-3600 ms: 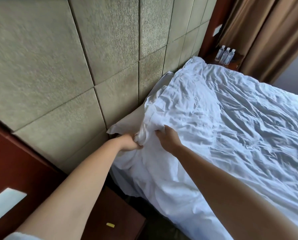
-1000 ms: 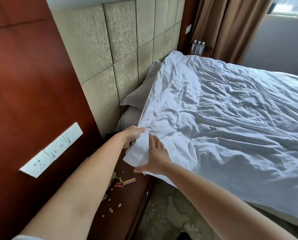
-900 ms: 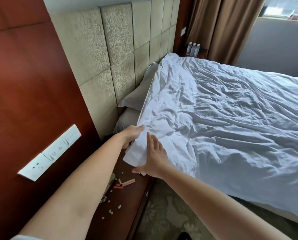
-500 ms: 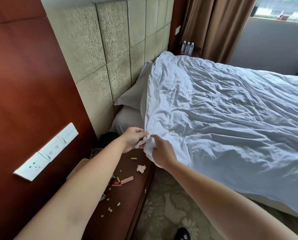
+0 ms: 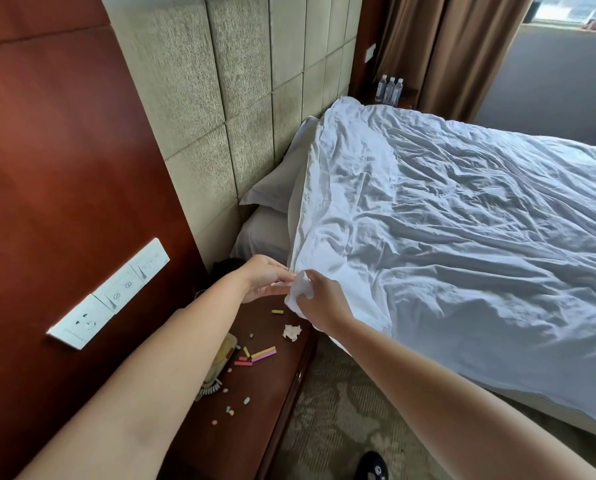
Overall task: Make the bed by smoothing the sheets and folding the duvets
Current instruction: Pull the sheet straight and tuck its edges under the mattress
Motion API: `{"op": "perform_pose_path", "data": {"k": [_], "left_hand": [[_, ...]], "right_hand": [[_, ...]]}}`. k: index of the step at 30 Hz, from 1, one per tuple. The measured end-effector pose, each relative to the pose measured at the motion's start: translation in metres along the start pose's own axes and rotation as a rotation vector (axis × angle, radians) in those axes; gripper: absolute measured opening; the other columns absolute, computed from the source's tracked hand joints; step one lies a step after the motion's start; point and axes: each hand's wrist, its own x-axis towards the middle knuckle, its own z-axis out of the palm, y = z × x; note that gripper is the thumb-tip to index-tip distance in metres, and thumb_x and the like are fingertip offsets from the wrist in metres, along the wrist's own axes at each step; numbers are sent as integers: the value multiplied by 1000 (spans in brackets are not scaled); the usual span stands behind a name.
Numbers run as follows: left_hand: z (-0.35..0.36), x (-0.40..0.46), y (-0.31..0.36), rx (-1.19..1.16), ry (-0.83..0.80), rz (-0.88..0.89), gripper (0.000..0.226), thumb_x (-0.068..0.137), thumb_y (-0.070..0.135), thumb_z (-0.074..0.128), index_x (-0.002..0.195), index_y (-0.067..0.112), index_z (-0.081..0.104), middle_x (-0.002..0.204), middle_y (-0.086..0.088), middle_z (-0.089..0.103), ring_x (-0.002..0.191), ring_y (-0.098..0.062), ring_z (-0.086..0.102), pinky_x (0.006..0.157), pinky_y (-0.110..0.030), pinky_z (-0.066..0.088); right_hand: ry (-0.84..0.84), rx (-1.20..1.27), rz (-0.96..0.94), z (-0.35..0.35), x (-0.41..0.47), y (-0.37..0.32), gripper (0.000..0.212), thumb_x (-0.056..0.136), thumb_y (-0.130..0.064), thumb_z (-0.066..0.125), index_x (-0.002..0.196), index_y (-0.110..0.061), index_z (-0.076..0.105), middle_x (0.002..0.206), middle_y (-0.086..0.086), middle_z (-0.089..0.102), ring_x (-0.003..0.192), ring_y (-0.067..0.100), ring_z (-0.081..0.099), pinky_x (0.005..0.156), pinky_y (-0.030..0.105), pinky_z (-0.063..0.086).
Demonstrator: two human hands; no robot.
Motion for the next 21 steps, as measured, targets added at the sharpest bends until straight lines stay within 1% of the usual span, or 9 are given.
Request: {"op": "perform_pose_path", "data": {"k": [2,3,5,8,10,12,14,17,21], "left_hand": [[3,1,-2,-6,17,-1,19,86,2,66,103,-7,67,90,-10,68,80,-12,66,64,-21,58],[5,1,-3,-6,25,-4,22,87,3,66,106,-7,66,89,-10,67,79,-12,65,63,-21,58],[8,0,-6,-23,26,-5,23,88,2,64,108,-9,64,88,-11,66,76,-12,65,61,-21,57],[9,-4,-7,-45,20,28,21,86,1,66,105,-9,64,84,-11,68,71,-12,68,59,-22,57],[8,-6,-5,-33,11,49,25,81,-3,71,104,-8,64,87,-14,70,72,-15,71,59,-23,57],[9,-8,-2,5,7,55,29,76,-7,74,103,-7,64,94,-18,70,80,-21,71,62,-25,58],[11,-8,0,40,25,70,27,73,-9,75,97,-4,65,94,-19,70,81,-23,70,66,-27,59],[18,-9,1,105,81,123,19,72,-7,75,83,2,62,83,-13,67,76,-18,67,57,-23,56],[20,-6,2,222,118,196,22,73,0,78,87,0,61,79,-12,62,70,-16,64,51,-20,54]], "right_hand": [[0,40,20,3,-2,-2,40,84,-16,53,124,-20,53,107,6,66,93,25,63,73,29,50],[-2,35,28,4,-3,-2,43,84,-17,54,126,-21,51,108,6,65,94,24,62,75,30,50],[-10,-6,32,6,-4,-1,46,83,-14,53,128,-21,48,108,9,64,93,26,61,71,29,48],[-2,-17,27,6,-7,0,29,88,-16,50,117,-16,47,96,11,63,76,25,60,57,28,44],[28,4,34,6,-8,2,20,92,-24,48,111,-17,47,90,9,64,71,22,61,57,27,46],[37,24,56,7,-8,2,26,90,-25,50,116,-19,48,93,8,65,77,23,63,64,29,50],[31,50,74,6,-7,0,34,87,-24,51,120,-19,50,99,9,66,84,24,64,70,31,52],[14,64,62,3,-7,-2,35,86,-25,52,120,-18,54,102,9,67,90,25,63,72,30,52],[45,57,34,-2,-7,-2,27,95,-20,44,117,-14,58,105,8,66,89,20,57,71,27,40]]}}
